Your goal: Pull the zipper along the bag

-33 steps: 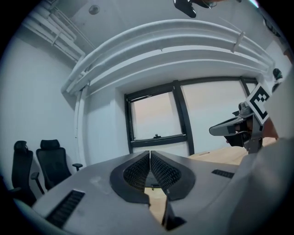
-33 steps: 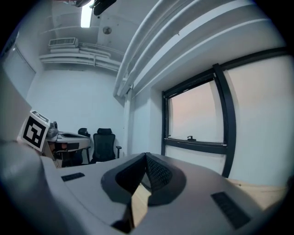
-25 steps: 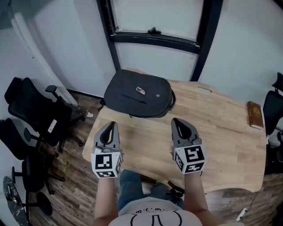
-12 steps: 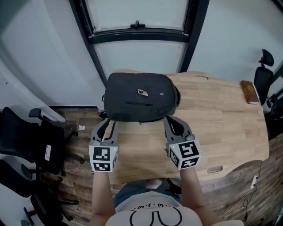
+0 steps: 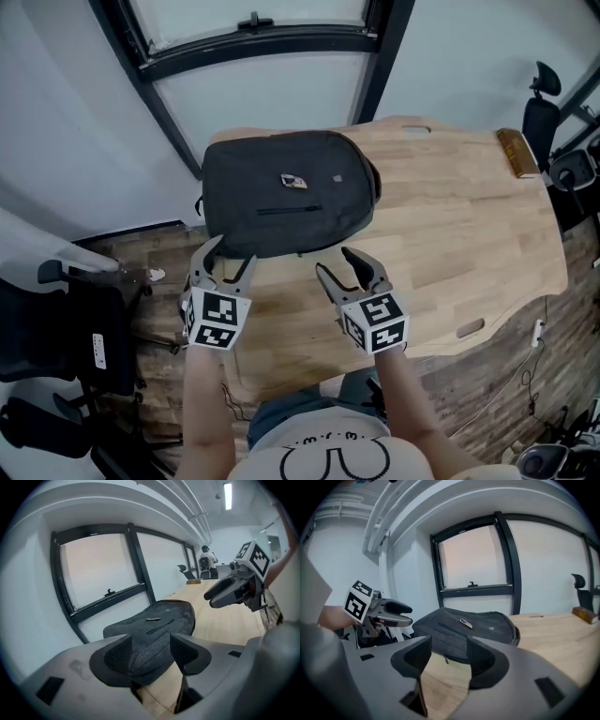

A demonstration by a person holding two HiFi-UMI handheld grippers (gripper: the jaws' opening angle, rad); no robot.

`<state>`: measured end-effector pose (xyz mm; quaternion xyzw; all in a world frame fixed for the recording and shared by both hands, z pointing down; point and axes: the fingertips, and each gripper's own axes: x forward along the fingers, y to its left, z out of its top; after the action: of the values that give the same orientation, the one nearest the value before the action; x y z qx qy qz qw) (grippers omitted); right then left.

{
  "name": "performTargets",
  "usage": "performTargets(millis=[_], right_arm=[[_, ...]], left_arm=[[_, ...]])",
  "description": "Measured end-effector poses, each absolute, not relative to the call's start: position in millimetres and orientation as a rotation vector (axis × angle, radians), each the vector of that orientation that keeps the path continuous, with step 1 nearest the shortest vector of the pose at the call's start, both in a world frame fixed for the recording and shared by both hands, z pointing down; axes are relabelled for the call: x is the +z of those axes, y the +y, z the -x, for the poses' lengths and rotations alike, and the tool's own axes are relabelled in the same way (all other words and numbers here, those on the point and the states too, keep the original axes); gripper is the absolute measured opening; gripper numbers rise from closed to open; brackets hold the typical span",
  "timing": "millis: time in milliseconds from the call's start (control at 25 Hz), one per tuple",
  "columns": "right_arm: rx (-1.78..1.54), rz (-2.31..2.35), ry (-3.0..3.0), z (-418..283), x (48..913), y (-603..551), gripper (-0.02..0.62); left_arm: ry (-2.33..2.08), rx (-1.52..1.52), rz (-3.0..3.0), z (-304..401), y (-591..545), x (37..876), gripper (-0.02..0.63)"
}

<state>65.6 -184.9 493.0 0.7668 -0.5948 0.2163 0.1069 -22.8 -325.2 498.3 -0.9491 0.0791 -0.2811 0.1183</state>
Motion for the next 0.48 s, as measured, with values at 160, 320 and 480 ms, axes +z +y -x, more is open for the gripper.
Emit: performTargets(millis=[160, 320, 480], right_arm=[[0.734, -2.249, -1.719, -60.1, 527.4, -192.4, 0.282], [0.827, -2.241, -1.703, -54.4, 553.2, -198.9, 0.282], [0.948, -2.254, -1.677, -56.0, 581.7, -208.9, 0.275]], left_arm=[[-0.003, -0.945, 2.576, 13.6, -325.4, 529.8, 0.232], [-0.198, -1.088, 2.292, 11.8, -330.1, 568.8, 0.232], [-0.278, -1.139, 2.206, 3.0, -338.3, 589.1, 0.232]])
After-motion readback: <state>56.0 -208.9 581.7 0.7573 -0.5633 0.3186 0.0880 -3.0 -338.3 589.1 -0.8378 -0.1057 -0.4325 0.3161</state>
